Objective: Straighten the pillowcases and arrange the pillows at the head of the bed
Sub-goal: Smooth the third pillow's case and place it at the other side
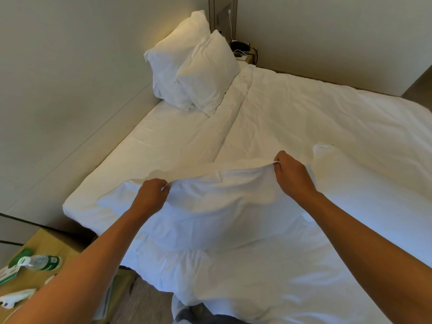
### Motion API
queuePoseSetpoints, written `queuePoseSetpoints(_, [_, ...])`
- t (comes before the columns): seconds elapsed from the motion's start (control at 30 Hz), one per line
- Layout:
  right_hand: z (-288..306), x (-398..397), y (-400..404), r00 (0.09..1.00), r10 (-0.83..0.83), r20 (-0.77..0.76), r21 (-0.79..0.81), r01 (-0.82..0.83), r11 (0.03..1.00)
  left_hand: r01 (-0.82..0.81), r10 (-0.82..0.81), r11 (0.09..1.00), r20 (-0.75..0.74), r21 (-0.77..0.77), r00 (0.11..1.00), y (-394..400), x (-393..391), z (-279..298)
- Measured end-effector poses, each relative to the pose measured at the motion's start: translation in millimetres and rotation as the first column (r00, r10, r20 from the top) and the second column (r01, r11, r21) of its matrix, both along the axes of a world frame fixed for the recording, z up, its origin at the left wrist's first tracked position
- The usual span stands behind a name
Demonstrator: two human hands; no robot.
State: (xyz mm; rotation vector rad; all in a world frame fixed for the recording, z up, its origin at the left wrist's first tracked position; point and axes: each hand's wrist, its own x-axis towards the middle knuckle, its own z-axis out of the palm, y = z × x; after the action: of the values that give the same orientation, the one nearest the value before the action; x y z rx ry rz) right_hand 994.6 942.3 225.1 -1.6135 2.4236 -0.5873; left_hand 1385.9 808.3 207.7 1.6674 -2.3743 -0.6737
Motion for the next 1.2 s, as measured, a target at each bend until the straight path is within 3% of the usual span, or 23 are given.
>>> queuePoseSetpoints(0.23, [12.0, -0.2, 9.7, 0.987, 0.058, -0.150, 0.066, -0.048, 0.997, -0.008, 0.000, 0.996, -0.094, -0.092, 0.996, -5.6, 10.1, 12.5])
queuePoseSetpoints(0.5, [15.0, 6.5, 5.3, 0.996, -0.051, 0.067, -0.169, 0.062, 0.984, -0.144, 0.107, 0.979, -0.241, -0.142, 0.965, -6.6, 11.7, 46.6])
queuePoseSetpoints(0.97, [94.6, 43.7, -83.0, 0.974, 0.076, 0.213, -0.537, 0.052, 0.842, -0.346, 0.252, 0.829, -0.259, -0.440, 0.932, -25.9, 47.8, 176.9])
queuePoseSetpoints(1.1, [100.0, 81.1, -114.0, 0.970, 0.118, 0.212, -0.560, 0.021, 0.828, -0.390, 0.289, 0.806, -0.279, -0.446, 0.916, -36.6, 87.2, 184.1])
queuePoseSetpoints(1.2, [83.0, 111.2, -136.6, 0.970, 0.119, 0.210, -0.492, 0.000, 0.871, -0.410, 0.323, 0.814, -0.267, -0.412, 0.908, -53.3, 121.6, 162.6])
